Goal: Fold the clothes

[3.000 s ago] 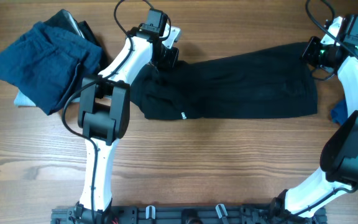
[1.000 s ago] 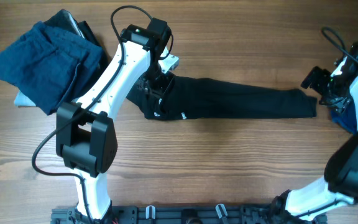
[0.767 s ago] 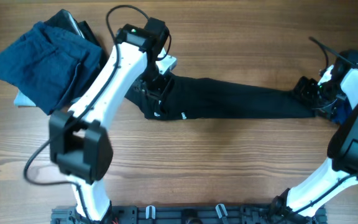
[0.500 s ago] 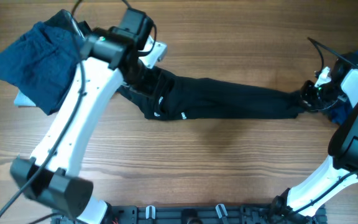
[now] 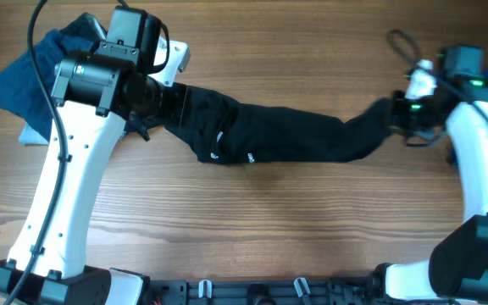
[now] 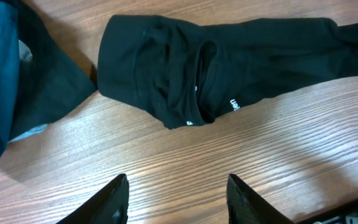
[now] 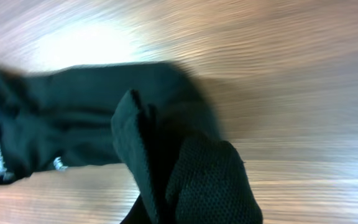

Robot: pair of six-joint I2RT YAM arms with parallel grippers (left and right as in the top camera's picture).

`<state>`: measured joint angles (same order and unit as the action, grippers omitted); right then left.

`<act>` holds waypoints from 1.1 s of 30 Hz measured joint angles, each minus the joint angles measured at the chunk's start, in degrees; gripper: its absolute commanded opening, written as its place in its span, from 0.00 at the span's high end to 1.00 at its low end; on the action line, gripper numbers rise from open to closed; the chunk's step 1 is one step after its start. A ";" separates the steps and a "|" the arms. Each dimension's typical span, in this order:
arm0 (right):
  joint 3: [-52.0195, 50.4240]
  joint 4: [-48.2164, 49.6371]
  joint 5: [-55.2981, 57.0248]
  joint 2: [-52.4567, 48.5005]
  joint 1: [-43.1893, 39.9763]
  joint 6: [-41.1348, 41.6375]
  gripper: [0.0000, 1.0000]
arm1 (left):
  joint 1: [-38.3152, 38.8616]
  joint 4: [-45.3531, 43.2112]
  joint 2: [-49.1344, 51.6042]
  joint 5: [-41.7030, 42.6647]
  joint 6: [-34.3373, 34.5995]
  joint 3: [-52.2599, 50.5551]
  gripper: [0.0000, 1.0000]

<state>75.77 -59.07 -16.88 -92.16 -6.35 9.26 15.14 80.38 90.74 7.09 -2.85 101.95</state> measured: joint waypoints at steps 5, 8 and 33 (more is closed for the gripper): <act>-5.73 9.18 -0.35 -0.20 16.39 5.81 0.71 | 0.00 1.14 0.00 0.02 0.72 0.00 0.34; -8.55 17.42 -0.04 -0.37 23.47 7.69 0.37 | -0.24 1.27 0.00 0.02 1.92 0.00 0.30; -8.96 15.15 3.89 -0.46 19.58 9.94 0.31 | -10.27 -45.00 17.09 25.33 19.98 -39.04 0.12</act>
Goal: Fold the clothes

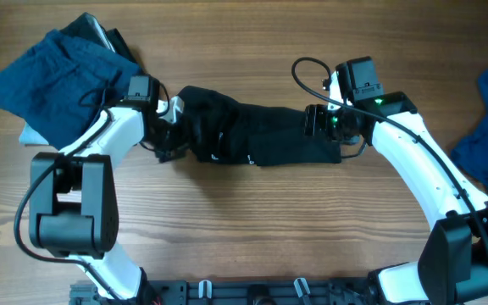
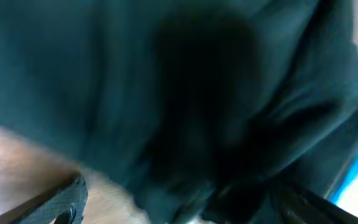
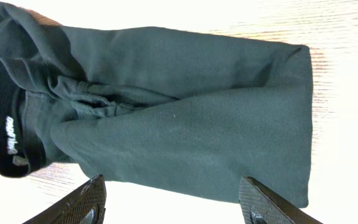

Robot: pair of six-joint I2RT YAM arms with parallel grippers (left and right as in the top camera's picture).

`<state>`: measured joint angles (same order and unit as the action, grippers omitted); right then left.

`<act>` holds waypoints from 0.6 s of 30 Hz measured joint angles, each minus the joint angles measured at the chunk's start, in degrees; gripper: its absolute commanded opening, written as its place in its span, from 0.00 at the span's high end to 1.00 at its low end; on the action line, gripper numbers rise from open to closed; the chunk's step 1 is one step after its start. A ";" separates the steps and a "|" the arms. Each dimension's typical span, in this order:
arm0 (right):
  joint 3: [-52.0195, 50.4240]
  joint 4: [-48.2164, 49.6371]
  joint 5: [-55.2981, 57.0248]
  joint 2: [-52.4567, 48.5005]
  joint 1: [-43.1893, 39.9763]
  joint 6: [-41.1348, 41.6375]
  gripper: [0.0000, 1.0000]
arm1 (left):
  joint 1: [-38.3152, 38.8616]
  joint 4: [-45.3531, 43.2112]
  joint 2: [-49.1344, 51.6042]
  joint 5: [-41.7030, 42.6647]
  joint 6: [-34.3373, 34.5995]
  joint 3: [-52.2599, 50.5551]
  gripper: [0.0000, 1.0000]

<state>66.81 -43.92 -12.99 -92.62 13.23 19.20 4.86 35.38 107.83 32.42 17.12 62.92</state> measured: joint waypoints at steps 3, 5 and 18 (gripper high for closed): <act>0.00 -0.02 0.02 0.00 0.00 -0.02 0.31 | 0.07 -7.69 1.84 3.80 1.05 0.04 0.27; 0.00 -0.02 0.02 0.00 0.00 -0.02 0.31 | 0.26 -10.05 2.49 5.01 1.68 0.02 0.62; 0.00 -1.70 0.02 0.00 0.00 -1.51 0.29 | -0.35 3.02 -7.80 5.11 -0.46 3.76 0.96</act>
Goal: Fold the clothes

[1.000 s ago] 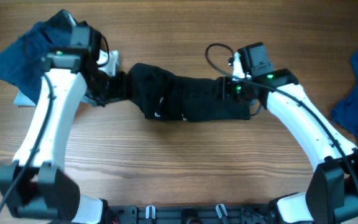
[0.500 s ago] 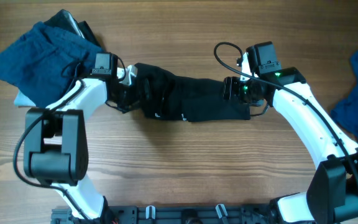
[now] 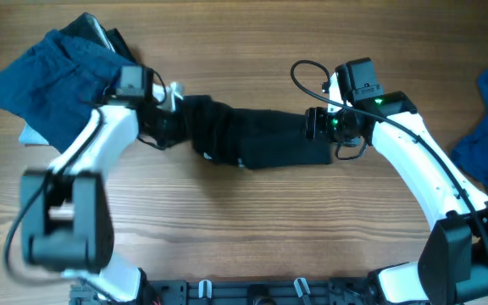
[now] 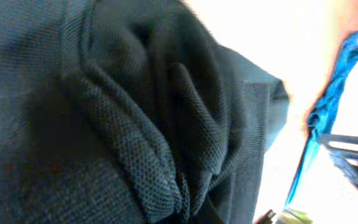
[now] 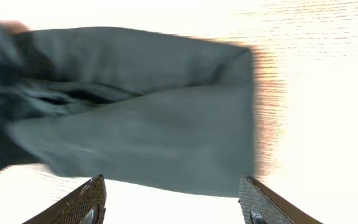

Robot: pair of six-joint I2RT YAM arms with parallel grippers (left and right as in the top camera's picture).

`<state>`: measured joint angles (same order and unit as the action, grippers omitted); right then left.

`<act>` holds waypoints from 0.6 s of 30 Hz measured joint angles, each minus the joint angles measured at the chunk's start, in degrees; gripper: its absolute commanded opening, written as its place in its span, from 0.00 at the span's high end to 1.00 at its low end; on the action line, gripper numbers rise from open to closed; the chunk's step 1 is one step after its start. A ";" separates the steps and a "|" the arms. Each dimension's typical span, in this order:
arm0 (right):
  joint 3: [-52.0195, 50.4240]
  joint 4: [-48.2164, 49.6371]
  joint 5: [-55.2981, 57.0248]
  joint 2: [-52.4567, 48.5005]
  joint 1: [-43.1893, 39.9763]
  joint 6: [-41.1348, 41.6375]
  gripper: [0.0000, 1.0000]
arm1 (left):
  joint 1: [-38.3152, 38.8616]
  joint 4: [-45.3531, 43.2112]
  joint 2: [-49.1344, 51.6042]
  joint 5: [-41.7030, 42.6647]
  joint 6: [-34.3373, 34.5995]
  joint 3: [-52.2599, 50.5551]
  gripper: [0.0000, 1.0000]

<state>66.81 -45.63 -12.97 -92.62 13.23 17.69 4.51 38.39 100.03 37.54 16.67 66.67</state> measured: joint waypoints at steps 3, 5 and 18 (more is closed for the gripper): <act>0.00 0.72 0.02 0.00 0.00 0.00 0.29 | 3.06 2.27 -7.37 -7.50 -1.11 4.07 0.96; 0.00 0.85 0.20 0.00 0.00 0.04 0.28 | 8.57 2.49 -10.73 -10.84 -1.33 5.92 0.93; 0.00 -1.53 1.70 0.00 -5.53 1.57 0.26 | 36.83 -4.85 5.62 -23.69 -2.51 6.27 0.18</act>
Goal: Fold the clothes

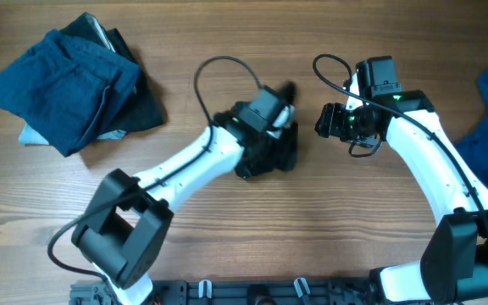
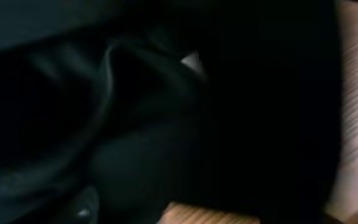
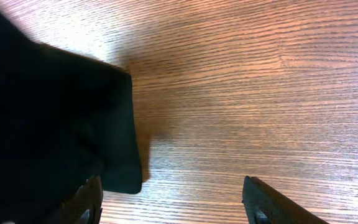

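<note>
The black garment (image 1: 269, 152) lies as a compact folded bundle at the table's middle. My left gripper (image 1: 278, 127) rests on top of it, the arm reaching in from the lower left. The left wrist view is filled with dark cloth (image 2: 166, 93); one finger (image 2: 84, 206) shows far out at the lower left edge, so the jaws stand wide, with wood showing between them. My right gripper (image 3: 176, 208) is open over bare wood, just right of the bundle's edge (image 3: 42, 124), and holds nothing.
A pile of dark blue clothes (image 1: 66, 76) sits at the back left. Another blue cloth shows at the right edge. The right arm (image 1: 430, 169) runs down the right side of the table.
The garment was a strip with my left gripper shut on its left end. That end now lies over the right part, forming a short bundle. The right gripper has shifted slightly right, off the cloth.
First the garment lay stretched long, its right end in my right gripper and the left gripper open near the waistband. Then the right end lay folded toward the middle and the right gripper was open. Then the left gripper held the left end, which now lies folded over.
</note>
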Robot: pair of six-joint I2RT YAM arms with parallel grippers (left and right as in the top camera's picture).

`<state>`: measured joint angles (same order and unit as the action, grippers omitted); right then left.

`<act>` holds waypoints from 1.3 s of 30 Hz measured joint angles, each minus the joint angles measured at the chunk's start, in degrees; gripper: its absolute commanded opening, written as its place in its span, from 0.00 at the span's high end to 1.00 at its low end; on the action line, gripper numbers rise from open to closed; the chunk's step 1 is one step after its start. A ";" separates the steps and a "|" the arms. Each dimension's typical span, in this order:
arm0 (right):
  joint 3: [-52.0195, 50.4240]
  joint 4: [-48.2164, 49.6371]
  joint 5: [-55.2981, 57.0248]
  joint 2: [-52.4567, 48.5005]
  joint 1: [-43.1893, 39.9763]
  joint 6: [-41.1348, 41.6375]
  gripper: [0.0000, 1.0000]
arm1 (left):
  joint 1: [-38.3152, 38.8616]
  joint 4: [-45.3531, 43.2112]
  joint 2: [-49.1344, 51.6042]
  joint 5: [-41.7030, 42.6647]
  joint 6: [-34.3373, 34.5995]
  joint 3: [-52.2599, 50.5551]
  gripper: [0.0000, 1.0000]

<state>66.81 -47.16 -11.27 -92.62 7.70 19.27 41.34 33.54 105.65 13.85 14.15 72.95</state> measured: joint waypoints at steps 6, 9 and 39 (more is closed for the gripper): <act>0.00 -0.02 0.00 0.00 0.00 0.00 0.24 | 1.11 14.10 -1.70 -6.27 -0.15 7.50 0.01; 0.00 -0.04 0.00 0.00 0.00 0.00 0.24 | -1.40 17.55 -4.63 -10.95 -0.11 10.10 0.00; -0.02 -2.36 -2.23 0.00 0.00 -1.64 0.39 | -27.50 18.14 17.09 43.06 -11.13 11.21 0.96</act>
<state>66.78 -49.52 -13.50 -92.62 7.70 17.63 13.85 51.68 122.74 56.90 3.03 84.16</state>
